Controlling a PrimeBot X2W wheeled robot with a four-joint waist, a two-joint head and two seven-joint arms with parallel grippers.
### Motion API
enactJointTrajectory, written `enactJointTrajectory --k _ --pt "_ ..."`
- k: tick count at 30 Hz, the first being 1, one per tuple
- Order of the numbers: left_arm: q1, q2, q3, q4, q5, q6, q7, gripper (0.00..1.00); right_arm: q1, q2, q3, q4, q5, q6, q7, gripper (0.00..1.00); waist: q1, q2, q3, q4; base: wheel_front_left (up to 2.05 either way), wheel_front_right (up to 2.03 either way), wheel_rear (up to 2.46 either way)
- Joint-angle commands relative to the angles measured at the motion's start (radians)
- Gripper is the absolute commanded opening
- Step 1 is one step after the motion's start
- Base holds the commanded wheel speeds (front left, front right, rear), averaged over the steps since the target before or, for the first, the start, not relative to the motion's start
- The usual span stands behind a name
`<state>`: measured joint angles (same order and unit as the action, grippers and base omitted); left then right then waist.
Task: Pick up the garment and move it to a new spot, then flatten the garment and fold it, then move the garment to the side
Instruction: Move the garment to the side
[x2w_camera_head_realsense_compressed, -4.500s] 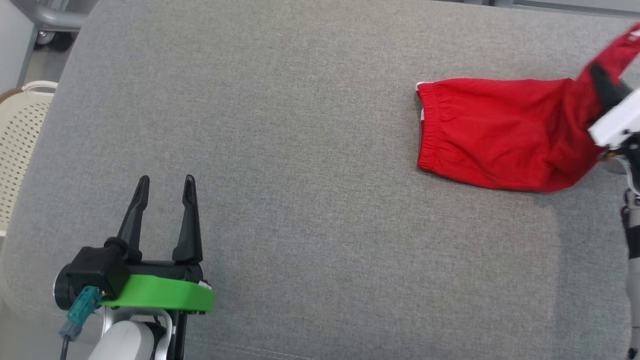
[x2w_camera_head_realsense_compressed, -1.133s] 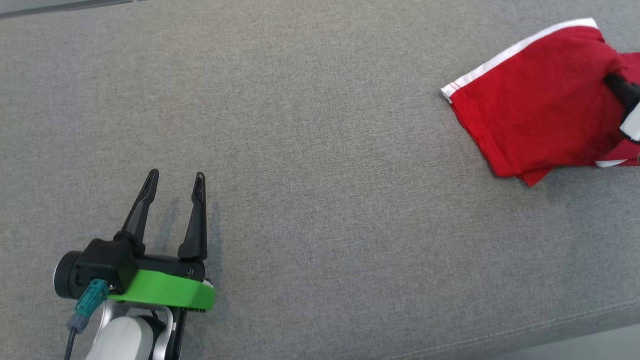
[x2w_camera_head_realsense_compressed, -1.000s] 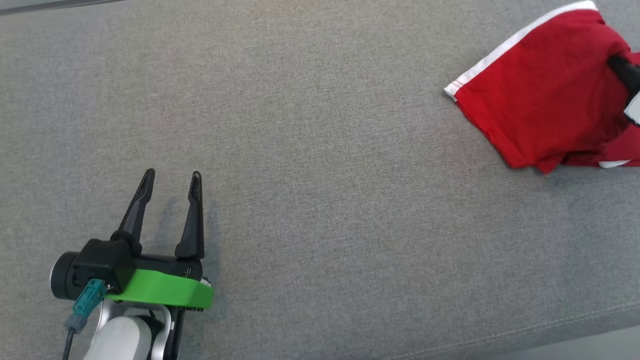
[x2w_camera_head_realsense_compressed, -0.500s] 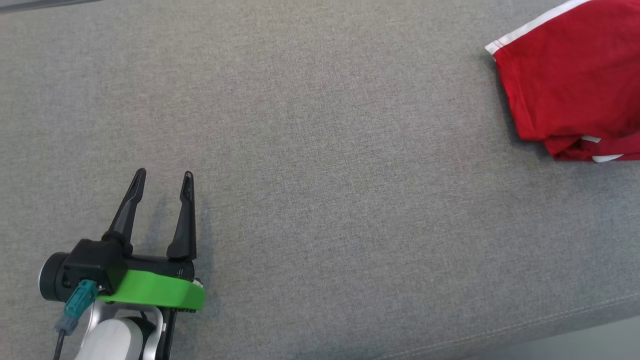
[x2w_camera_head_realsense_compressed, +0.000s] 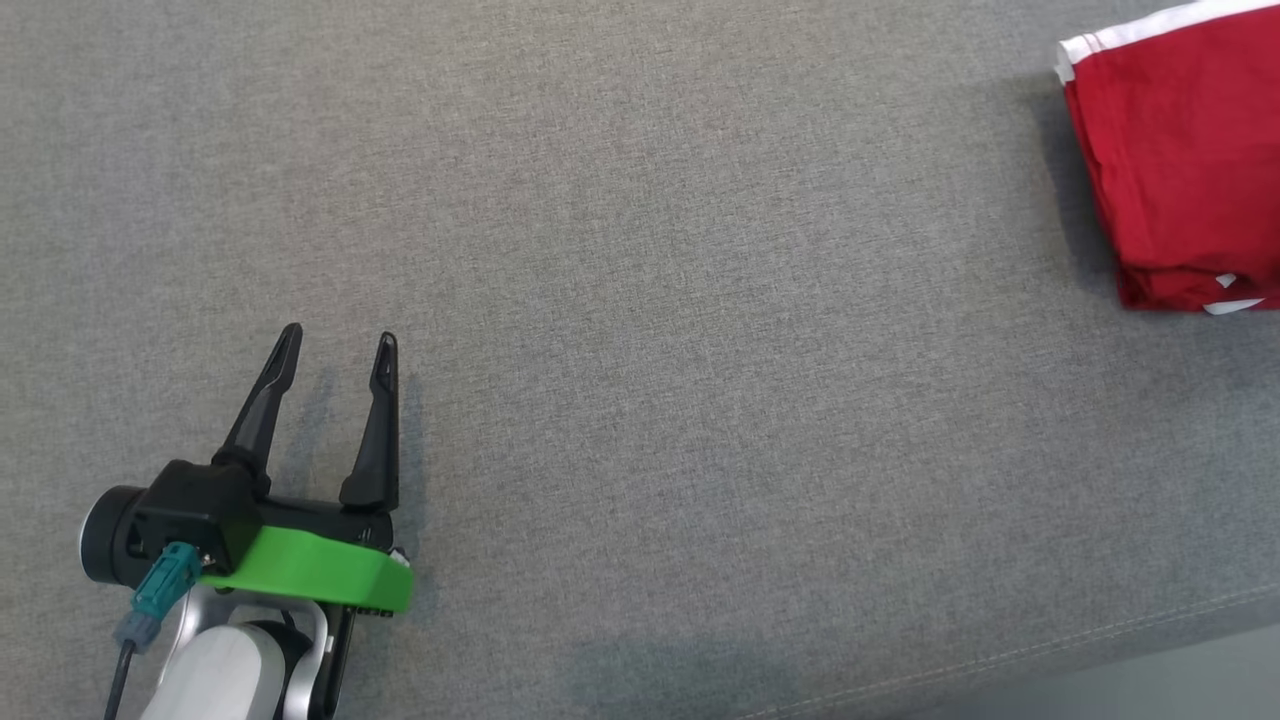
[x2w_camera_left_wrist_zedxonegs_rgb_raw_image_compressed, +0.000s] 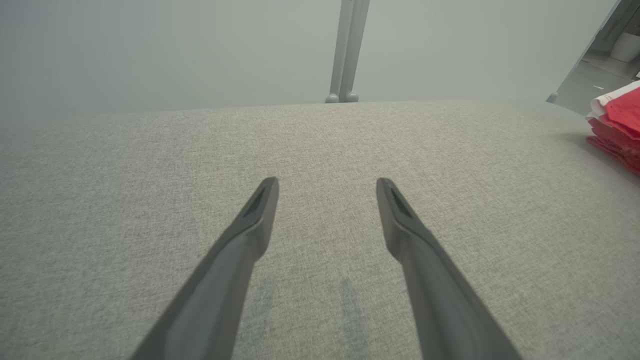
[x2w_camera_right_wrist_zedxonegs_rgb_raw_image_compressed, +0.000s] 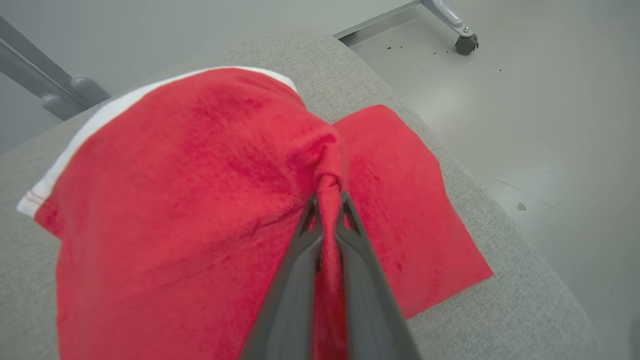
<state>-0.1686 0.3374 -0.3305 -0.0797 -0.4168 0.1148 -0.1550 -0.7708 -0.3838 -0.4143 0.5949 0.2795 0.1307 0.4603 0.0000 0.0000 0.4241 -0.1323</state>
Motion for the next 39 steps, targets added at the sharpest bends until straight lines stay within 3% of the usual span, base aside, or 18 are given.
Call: enactJointTrajectory --k 1,4,5,6,7,18,29,39 --pt "-0.010 0.007 0.000 0.002 0.002 0.006 -0.003 1.00 -0.017 -0.010 -0.004 0.021 -0.023 0.000 -0.024 0.00 0.0000 0.0000 -0.004 0.003 0.00 0.00 0.00" --pt "-0.005 0.005 -0.004 0.004 -0.001 0.006 -0.007 1.00 -0.029 -0.020 -0.002 0.055 -0.058 0.000 -0.065 0.00 0.0000 0.0000 -0.007 0.007 0.00 0.00 0.00" --pt "-0.005 0.003 -0.005 0.005 -0.002 0.005 -0.008 1.00 -0.032 -0.025 -0.004 0.063 -0.075 0.000 -0.085 0.18 0.0000 0.0000 -0.008 0.008 0.00 0.00 0.00" --pt "-0.005 0.001 -0.006 0.007 -0.003 0.005 -0.009 1.00 -0.034 -0.025 -0.005 0.074 -0.085 0.000 -0.100 0.50 0.0000 0.0000 -0.010 0.010 0.00 0.00 0.00" --pt "-0.007 0.000 -0.007 0.009 -0.005 0.005 -0.011 1.00 -0.036 -0.023 -0.003 0.084 -0.091 0.000 -0.111 1.00 0.0000 0.0000 -0.013 0.011 0.00 0.00 0.00" --pt "0.011 -0.014 -0.003 0.040 -0.030 0.001 -0.042 1.00 0.020 -0.039 0.003 0.099 -0.198 0.000 -0.255 1.00 0.0000 0.0000 -0.072 0.026 0.00 0.00 0.00" --pt "0.067 -0.034 0.001 0.109 -0.042 0.006 -0.083 1.00 0.289 0.007 0.146 -0.283 -0.140 -0.001 -0.464 1.00 0.0000 0.0000 -0.201 0.054 0.00 0.00 0.00" --pt "0.092 -0.045 0.027 0.222 -0.049 0.007 -0.104 1.00 0.564 0.085 0.162 -0.509 -0.080 0.000 -0.554 1.00 0.0000 0.0000 -0.300 0.126 0.00 0.00 0.00"
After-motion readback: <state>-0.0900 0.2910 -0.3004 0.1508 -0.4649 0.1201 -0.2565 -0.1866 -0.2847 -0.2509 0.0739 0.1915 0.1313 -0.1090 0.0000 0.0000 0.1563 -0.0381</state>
